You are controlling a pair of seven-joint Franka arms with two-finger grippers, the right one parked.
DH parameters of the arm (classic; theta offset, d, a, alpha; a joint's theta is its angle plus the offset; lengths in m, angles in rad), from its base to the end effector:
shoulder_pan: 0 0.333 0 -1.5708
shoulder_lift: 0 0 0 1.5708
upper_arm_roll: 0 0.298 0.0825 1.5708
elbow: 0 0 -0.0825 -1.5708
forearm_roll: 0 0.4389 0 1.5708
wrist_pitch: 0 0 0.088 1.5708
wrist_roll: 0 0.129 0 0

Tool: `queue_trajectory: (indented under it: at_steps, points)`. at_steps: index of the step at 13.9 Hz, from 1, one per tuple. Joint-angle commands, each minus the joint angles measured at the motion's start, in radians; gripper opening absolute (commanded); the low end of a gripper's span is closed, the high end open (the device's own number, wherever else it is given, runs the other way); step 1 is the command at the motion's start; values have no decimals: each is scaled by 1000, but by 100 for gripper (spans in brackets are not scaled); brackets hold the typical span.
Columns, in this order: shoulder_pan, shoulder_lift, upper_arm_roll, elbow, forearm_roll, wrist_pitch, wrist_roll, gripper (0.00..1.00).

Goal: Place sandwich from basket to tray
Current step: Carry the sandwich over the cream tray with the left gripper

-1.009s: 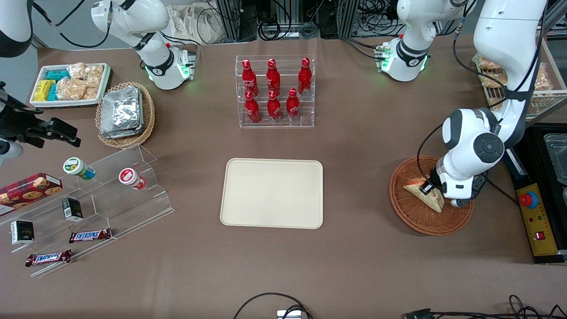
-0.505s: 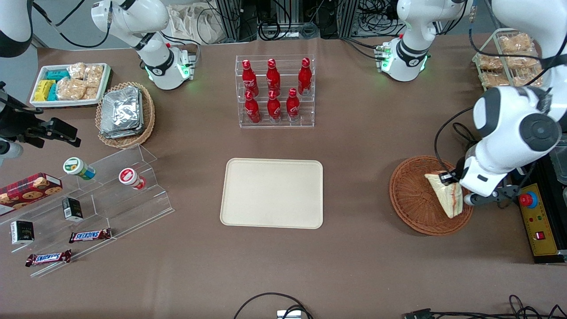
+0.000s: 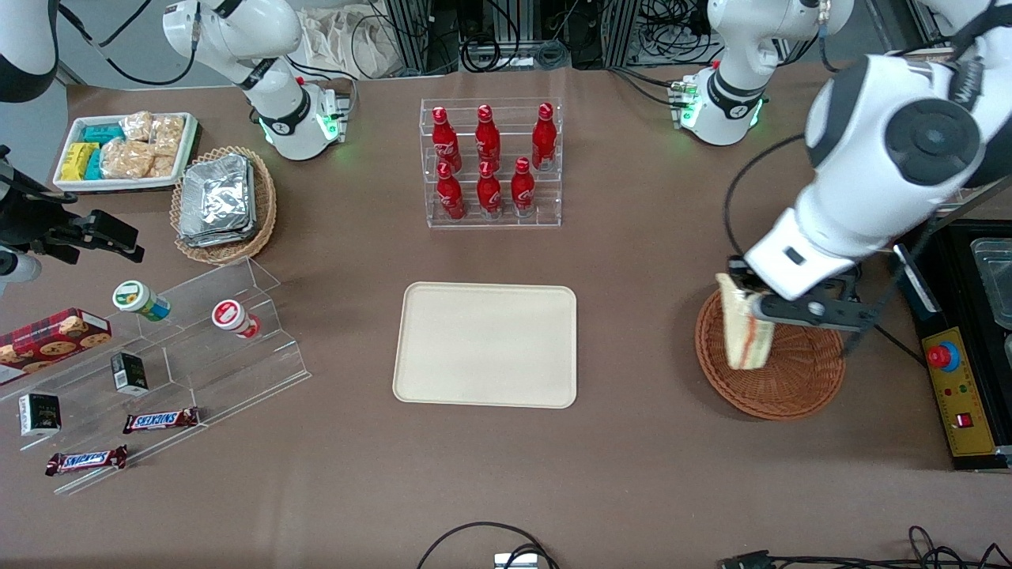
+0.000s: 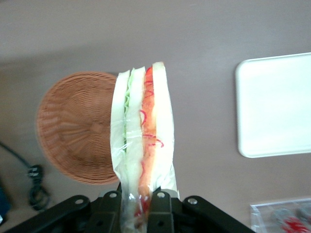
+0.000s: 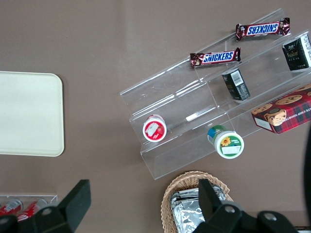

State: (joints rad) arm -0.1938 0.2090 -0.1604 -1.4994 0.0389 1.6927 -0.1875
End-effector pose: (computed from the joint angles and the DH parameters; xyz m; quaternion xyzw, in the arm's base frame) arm 0.6366 -0.2222 0.5002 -0.9964 0.0841 0.0055 0.0044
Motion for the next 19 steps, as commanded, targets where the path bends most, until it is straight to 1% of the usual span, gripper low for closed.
queue_trajectory:
  at_steps: [1, 5, 7, 9, 10, 14, 17, 19]
  points:
    - [-109, 107, 10, 135, -20, -51, -129, 0]
    - [-264, 295, 21, 272, -16, -31, -321, 0]
    - [-349, 396, 36, 333, 1, 10, -426, 0]
    - [-448, 464, 125, 334, 3, 83, -467, 0]
    - [-470, 498, 145, 334, 3, 125, -469, 0]
    - [-473, 592, 148, 305, 9, 286, -432, 0]
    - [-473, 595, 153, 196, 10, 399, -351, 0]
    - [-473, 599, 153, 176, 12, 404, -346, 0]
